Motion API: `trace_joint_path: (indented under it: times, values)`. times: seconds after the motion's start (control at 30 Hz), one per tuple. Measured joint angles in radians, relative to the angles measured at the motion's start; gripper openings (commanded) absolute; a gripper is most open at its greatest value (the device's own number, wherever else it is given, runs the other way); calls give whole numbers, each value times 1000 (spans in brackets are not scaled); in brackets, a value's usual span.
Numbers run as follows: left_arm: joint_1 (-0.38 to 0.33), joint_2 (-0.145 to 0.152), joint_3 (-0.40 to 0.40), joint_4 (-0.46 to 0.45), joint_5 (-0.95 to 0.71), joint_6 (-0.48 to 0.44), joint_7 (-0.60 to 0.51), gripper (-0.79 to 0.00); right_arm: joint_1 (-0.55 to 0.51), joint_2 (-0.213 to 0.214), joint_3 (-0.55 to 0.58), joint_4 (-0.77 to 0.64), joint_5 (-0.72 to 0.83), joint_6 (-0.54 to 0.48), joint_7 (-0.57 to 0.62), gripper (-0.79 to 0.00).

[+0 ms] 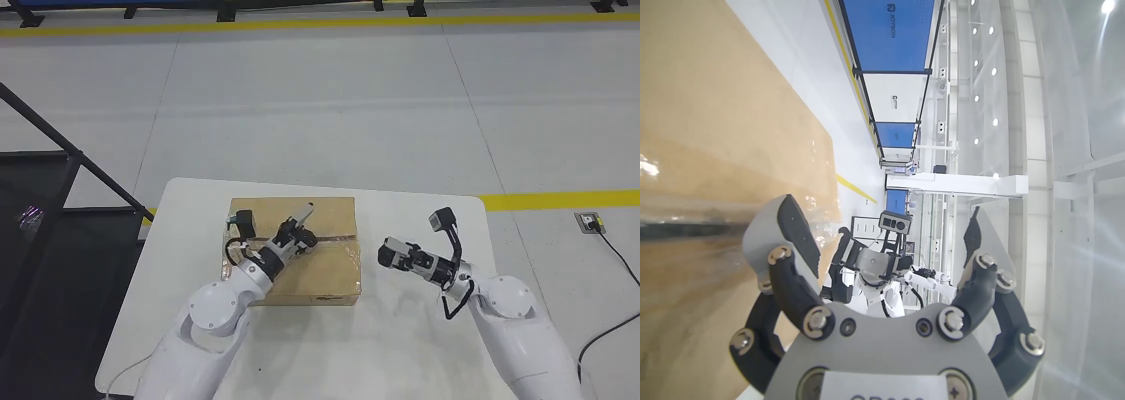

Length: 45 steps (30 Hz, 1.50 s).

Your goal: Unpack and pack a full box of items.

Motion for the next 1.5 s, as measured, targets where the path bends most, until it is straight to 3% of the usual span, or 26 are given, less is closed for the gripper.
trace_joint_path:
  times: [0.2,0.4,0.57,0.73,0.9,1.13,1.5]
  values:
    - [27,1,-38,-55,-27,-30,5,0,-33,12,32,-94,-31,-1,-29,0]
    - [113,21,-192,-166,-41,-81,12,0,29,13,5,-166,-53,70,3,0]
    - [182,39,-358,-157,-24,-117,52,0,203,-18,-131,-55,-35,162,69,0]
    - [188,50,-475,-49,-18,-108,94,0,355,-71,-287,135,12,156,103,0]
    - [160,50,-470,72,-7,-112,90,0,421,-113,-369,281,63,98,102,0]
    - [109,41,-390,191,20,-124,42,0,473,-150,-421,389,71,72,68,0]
    - [124,36,-359,178,-26,-112,-31,0,507,-186,-463,421,66,78,58,0]
